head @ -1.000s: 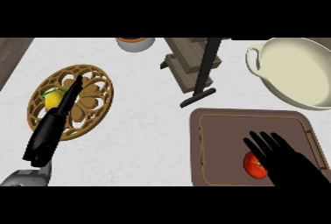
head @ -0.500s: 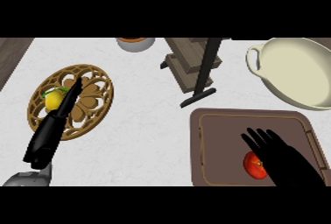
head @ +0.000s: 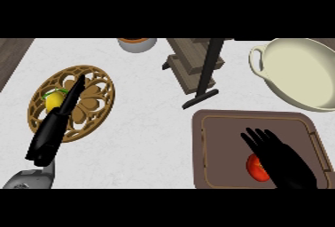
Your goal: Pick the tomato from the tray and place it in the tiered basket
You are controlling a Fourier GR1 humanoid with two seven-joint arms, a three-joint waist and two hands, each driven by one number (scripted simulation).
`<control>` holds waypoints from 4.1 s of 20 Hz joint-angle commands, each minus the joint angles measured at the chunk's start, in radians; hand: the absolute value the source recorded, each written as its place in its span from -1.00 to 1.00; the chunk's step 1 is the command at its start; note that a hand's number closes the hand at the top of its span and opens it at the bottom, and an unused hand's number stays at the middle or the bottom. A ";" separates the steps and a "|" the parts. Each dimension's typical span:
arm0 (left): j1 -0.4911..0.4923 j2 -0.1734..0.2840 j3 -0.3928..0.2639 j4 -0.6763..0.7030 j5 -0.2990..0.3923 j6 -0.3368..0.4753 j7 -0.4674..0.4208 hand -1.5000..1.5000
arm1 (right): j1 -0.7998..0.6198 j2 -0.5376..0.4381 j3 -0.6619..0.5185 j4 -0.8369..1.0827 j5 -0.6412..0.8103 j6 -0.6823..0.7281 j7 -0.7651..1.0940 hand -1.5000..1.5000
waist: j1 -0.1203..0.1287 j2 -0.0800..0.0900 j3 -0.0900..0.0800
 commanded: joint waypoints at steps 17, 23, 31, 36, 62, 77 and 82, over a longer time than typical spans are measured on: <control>-0.002 -0.041 0.012 0.013 -0.044 -0.017 -0.019 0.00 | 0.058 0.050 -0.010 -0.009 0.093 -0.221 -0.273 1.00 | -0.006 -0.001 0.000; 0.055 -0.004 0.060 -0.012 -0.018 -0.030 -0.036 0.00 | 0.078 0.156 -0.174 -0.179 0.066 -0.131 0.040 1.00 | -0.040 -0.015 -0.005; 0.085 -0.005 0.090 -0.009 -0.033 0.005 -0.012 0.00 | 0.152 0.352 -0.475 -0.344 0.131 -0.124 0.598 1.00 | -0.128 -0.032 -0.014; 0.056 -0.016 0.056 -0.010 -0.036 -0.014 -0.007 0.00 | 0.022 0.501 -0.420 -0.656 0.152 -0.050 0.835 1.00 | -0.065 -0.021 -0.012; -0.046 -0.047 0.006 0.048 -0.040 -0.044 0.001 0.00 | -1.251 0.549 -0.592 -0.053 0.364 0.299 1.011 1.00 | 0.049 -0.001 -0.009; -0.051 -0.061 -0.016 0.024 -0.050 -0.043 -0.025 0.00 | -1.631 0.498 -0.996 0.671 0.387 -0.100 0.907 1.00 | 0.072 0.027 -0.003; -0.062 -0.061 -0.016 0.012 -0.047 -0.049 -0.004 0.00 | -1.604 0.533 -1.063 0.792 0.355 -0.366 0.801 -1.00 | 0.083 0.034 -0.002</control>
